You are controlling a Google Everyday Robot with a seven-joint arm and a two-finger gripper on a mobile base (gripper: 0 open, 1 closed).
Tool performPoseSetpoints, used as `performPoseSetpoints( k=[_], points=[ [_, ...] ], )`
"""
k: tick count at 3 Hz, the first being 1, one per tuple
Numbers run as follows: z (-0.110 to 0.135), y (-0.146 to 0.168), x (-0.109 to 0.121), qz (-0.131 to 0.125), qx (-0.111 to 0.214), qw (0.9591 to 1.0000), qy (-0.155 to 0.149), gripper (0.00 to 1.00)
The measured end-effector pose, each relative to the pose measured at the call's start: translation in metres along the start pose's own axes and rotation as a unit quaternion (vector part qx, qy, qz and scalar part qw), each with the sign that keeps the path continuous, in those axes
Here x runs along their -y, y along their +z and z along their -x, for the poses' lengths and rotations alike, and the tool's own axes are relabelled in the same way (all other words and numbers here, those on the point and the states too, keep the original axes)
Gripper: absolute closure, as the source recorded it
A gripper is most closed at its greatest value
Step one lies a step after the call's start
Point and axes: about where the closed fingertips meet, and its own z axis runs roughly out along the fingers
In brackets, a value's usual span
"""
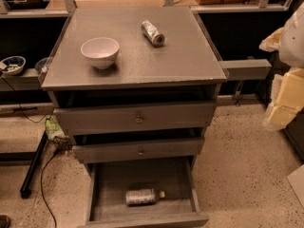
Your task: Pick blue plastic bottle from bottom drawer and place on counter
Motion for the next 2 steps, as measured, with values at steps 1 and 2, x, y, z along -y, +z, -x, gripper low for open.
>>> performPoseSetpoints(
  k=[1,2],
  points=[
    [-0.004,0.006,-0.005,0.005,0.006,0.9999,0.006,0.00],
    [-0.012,0.018,-0.015,0.020,0.010,0.9996,0.016,0.00]
  ],
)
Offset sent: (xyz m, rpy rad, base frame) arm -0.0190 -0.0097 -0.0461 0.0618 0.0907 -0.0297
